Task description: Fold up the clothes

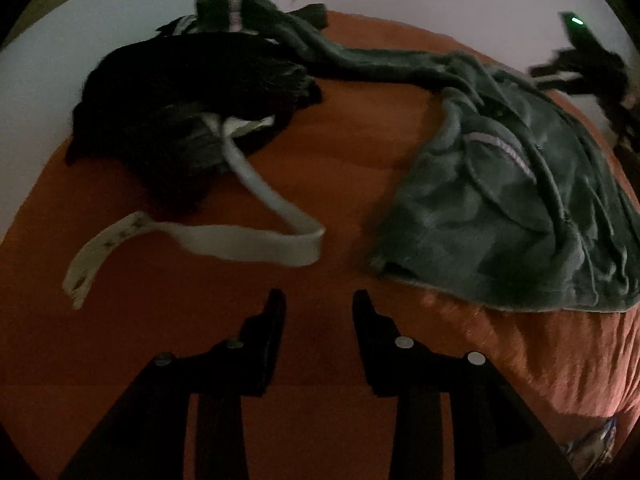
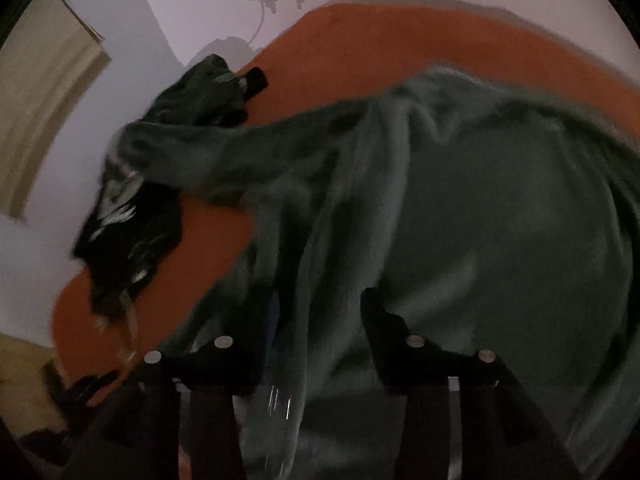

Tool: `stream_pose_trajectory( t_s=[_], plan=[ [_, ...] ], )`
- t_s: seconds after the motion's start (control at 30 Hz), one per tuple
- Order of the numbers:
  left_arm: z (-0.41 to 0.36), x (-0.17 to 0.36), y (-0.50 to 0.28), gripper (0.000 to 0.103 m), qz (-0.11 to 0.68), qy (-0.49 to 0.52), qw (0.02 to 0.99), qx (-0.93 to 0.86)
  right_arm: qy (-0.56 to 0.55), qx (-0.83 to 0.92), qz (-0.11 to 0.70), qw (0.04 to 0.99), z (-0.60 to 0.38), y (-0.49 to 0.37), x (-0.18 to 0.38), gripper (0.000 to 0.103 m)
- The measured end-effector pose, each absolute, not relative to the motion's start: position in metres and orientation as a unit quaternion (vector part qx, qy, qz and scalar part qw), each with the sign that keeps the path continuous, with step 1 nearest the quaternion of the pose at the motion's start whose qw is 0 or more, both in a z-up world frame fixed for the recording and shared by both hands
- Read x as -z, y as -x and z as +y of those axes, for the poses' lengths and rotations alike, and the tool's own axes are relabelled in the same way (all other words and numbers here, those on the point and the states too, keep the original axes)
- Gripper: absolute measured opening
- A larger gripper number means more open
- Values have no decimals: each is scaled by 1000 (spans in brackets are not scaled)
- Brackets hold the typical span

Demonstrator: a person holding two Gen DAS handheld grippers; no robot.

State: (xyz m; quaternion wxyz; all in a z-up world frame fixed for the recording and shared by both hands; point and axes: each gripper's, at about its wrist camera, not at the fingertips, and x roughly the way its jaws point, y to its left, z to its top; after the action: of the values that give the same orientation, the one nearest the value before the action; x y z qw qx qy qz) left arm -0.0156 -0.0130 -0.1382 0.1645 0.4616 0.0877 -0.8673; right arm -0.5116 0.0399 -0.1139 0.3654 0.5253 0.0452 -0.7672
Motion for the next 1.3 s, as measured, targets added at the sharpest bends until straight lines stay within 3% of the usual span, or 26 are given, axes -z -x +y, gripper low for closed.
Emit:
stream_pose_trajectory(
  t_s=[0.23,0.33,0.4,0.43,0.47,0.53,0.63,0.73,0.9,0.97,1.13,1.3],
  plan=[
    [-27,123,53,39,142,-461,129,867,-545,791,101,257,-36,579,168,41],
    [-20,132,78,39,129,-477,120,861,-558,787,104,240,-42,597,185,39],
    [-11,142,90,39,114,-489,116,857,-556,791,107,233,-41,600,187,13],
    [-6,147,93,38,101,-493,122,855,-552,794,100,233,-36,601,184,10],
    [-2,152,95,37,91,-497,128,853,-544,801,81,237,-27,600,174,10],
    [2,160,92,23,86,-501,138,850,-526,813,24,250,4,598,151,9],
    [5,164,85,22,85,-499,144,850,-507,823,-69,246,79,601,123,9],
    [3,164,83,22,82,-499,143,851,-533,805,-145,219,155,615,138,9],
    [-3,165,82,23,92,-503,131,849,-617,743,-218,137,227,640,209,16],
    [-4,166,81,24,92,-503,129,850,-606,743,-247,140,242,635,206,22],
    [-3,166,81,25,99,-501,130,850,-536,812,-175,154,228,635,158,54],
    [2,167,79,25,96,-501,131,850,-533,817,-70,206,152,665,144,55]
  ],
)
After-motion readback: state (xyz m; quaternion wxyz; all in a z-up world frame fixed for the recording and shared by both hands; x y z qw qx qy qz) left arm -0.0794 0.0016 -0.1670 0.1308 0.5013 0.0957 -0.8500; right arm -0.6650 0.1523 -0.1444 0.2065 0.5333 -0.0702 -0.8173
